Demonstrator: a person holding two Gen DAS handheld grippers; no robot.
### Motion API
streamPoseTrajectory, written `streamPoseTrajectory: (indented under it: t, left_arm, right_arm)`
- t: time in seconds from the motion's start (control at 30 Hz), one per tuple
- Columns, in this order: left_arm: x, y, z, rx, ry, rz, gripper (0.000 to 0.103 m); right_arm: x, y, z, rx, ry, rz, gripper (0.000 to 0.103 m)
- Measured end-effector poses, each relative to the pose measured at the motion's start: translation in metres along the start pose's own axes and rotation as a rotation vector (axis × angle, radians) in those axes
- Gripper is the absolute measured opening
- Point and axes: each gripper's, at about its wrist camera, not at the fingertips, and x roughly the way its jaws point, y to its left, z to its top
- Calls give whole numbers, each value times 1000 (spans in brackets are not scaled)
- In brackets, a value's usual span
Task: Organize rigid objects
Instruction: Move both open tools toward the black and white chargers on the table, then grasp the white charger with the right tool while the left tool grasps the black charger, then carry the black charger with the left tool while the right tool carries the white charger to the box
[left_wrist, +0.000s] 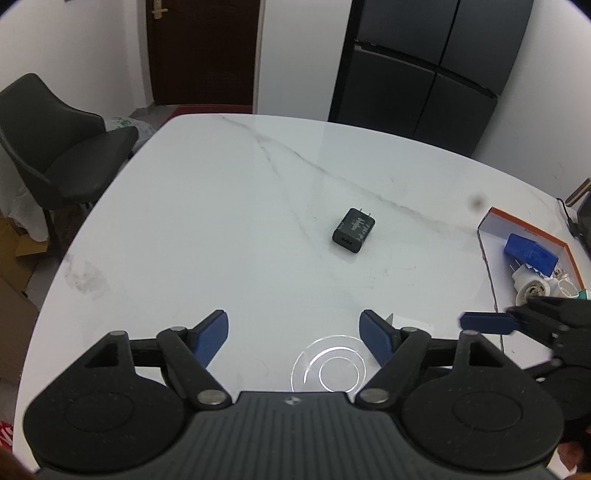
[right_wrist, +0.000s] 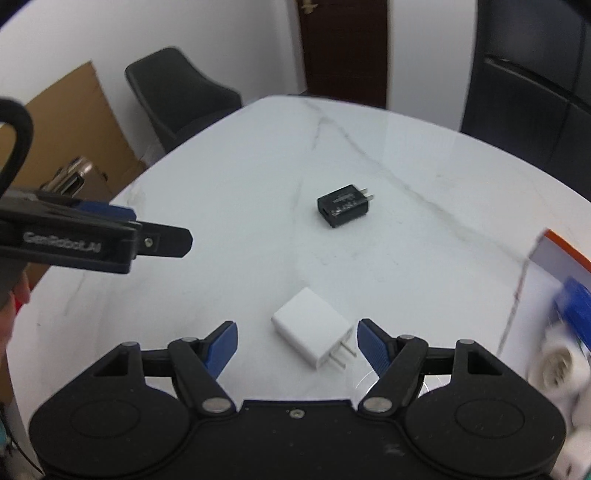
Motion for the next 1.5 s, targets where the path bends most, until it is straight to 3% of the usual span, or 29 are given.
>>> streamPoseTrajectory:
  t: [0.23,0.27,0.3,0.33,0.63,0.73,0.8,0.87,0.97,1.13,1.33,1.5]
  left_arm:
    - [34,-3,18,57,31,-45,84]
    - [40,-5,22,68,35,-53,84]
    - [46,-7,26,79,38,-63,85]
    - [52,-9,29,90,41,-72,85]
    - [115,-38,62,225,42,-115,85]
    - [133,-47,68,273,57,-109,76]
    - [144,-49,70,287,69,-110,65]
    - [149,-50,70,289,57,-106,61]
    - [147,-52,70,302,40,-112,36]
    - [135,-44,64,267,53,-97,36]
    - [95,-29,49,204,23,-86,36]
    - [56,-25,30,150,-7,-36,36]
  right_arm:
    - [37,-7,10,-94,74,50,82]
    - [41,-9,10,-92,85,49,74]
    - [45,-11,10,-85,95,53,57]
    - [47,-13,9,-71,100,59,51]
    - [34,-19,-12,89,50,5,51]
    - [30,-17,-18,118,44,-12,51]
    - [29,-16,-21,140,39,-23,51]
    - [27,-18,-24,168,32,-30,51]
    - [26,-18,-27,186,23,-45,51]
    - [19,-18,-29,227,-10,-89,51]
    - [3,-21,-24,253,-52,-145,51]
    - [-12,-25,-18,291,-79,-193,51]
